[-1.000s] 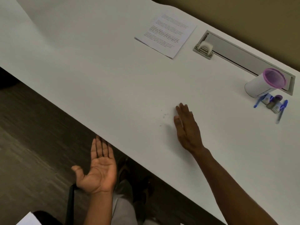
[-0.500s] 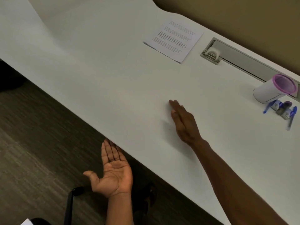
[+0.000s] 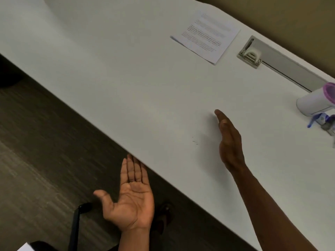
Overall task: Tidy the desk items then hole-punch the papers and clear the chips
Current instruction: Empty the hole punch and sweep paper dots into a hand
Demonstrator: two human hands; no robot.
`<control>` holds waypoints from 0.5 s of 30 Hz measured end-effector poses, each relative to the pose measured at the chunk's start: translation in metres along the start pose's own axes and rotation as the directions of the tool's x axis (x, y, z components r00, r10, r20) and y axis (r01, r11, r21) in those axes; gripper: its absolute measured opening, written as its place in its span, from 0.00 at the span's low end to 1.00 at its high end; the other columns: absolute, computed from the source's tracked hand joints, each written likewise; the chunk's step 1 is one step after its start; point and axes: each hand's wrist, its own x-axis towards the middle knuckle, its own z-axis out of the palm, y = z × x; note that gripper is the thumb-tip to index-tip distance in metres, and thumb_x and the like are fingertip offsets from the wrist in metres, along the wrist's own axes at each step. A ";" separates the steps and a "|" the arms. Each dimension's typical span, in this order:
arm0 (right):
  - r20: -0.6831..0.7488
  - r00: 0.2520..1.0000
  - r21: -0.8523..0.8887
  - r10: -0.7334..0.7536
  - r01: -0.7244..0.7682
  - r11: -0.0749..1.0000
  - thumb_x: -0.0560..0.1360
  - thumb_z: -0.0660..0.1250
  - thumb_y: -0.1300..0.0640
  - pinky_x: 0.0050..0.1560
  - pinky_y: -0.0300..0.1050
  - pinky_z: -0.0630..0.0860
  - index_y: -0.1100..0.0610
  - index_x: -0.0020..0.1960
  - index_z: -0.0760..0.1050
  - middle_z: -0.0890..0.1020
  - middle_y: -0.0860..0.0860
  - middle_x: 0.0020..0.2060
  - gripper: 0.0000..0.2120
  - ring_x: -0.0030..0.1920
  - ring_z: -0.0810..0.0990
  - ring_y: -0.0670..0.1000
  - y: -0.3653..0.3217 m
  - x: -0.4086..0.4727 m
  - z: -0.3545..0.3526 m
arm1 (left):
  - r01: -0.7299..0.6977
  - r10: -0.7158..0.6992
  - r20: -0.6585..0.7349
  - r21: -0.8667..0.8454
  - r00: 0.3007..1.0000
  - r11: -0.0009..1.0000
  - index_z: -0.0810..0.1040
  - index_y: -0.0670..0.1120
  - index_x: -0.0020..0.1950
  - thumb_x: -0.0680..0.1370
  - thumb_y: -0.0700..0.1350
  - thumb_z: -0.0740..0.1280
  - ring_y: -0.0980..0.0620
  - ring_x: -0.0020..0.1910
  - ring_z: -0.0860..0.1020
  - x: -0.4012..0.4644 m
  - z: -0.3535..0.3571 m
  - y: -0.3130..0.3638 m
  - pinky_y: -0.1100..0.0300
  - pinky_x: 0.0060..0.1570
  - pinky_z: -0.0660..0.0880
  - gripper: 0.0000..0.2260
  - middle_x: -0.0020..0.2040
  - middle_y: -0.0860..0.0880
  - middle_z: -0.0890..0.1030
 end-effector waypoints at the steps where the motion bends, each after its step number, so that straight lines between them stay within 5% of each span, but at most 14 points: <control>1: 0.016 1.000 -0.033 -0.004 0.004 0.999 0.83 0.52 0.50 0.76 0.47 0.60 0.51 0.73 0.68 0.71 0.41 0.71 0.21 0.71 0.65 0.36 0.001 -0.004 0.004 | 0.008 -0.008 0.025 -0.013 1.000 1.000 0.43 0.41 0.77 0.79 0.70 0.51 0.46 0.80 0.46 -0.001 0.000 0.000 0.52 0.78 0.39 0.42 0.80 0.43 0.47; 6: 0.101 0.990 -0.281 -0.103 0.127 0.951 0.82 0.51 0.49 0.78 0.45 0.54 0.53 0.75 0.65 0.67 0.45 0.74 0.24 0.76 0.59 0.39 0.001 -0.035 0.042 | 0.055 -0.056 -0.002 -0.058 0.998 0.997 0.46 0.41 0.78 0.79 0.70 0.50 0.48 0.80 0.45 -0.003 -0.001 -0.007 0.53 0.77 0.36 0.40 0.80 0.44 0.47; 10: 0.183 0.979 -0.381 -0.086 0.151 0.912 0.82 0.48 0.48 0.78 0.43 0.48 0.52 0.78 0.59 0.58 0.44 0.77 0.25 0.77 0.50 0.37 -0.005 -0.055 0.061 | 0.017 -0.013 -0.243 0.015 0.970 1.000 0.65 0.38 0.75 0.78 0.69 0.56 0.43 0.74 0.67 -0.003 0.006 -0.013 0.49 0.77 0.56 0.39 0.75 0.40 0.68; 12: 0.241 0.966 -0.422 -0.090 0.187 0.887 0.82 0.47 0.47 0.78 0.40 0.44 0.52 0.79 0.54 0.53 0.42 0.78 0.26 0.77 0.45 0.36 -0.010 -0.076 0.074 | 0.005 -0.021 -0.178 -0.088 0.984 0.996 0.65 0.38 0.75 0.78 0.68 0.57 0.43 0.74 0.67 -0.005 0.008 -0.018 0.47 0.74 0.60 0.39 0.75 0.40 0.67; 15: 0.282 0.955 -0.424 -0.087 0.205 0.882 0.82 0.45 0.46 0.78 0.39 0.44 0.50 0.79 0.52 0.51 0.41 0.78 0.25 0.77 0.44 0.35 -0.019 -0.110 0.091 | 0.020 -0.027 -0.143 -0.055 0.989 0.998 0.60 0.39 0.77 0.79 0.68 0.57 0.44 0.76 0.63 -0.005 0.006 -0.021 0.46 0.75 0.54 0.39 0.78 0.41 0.63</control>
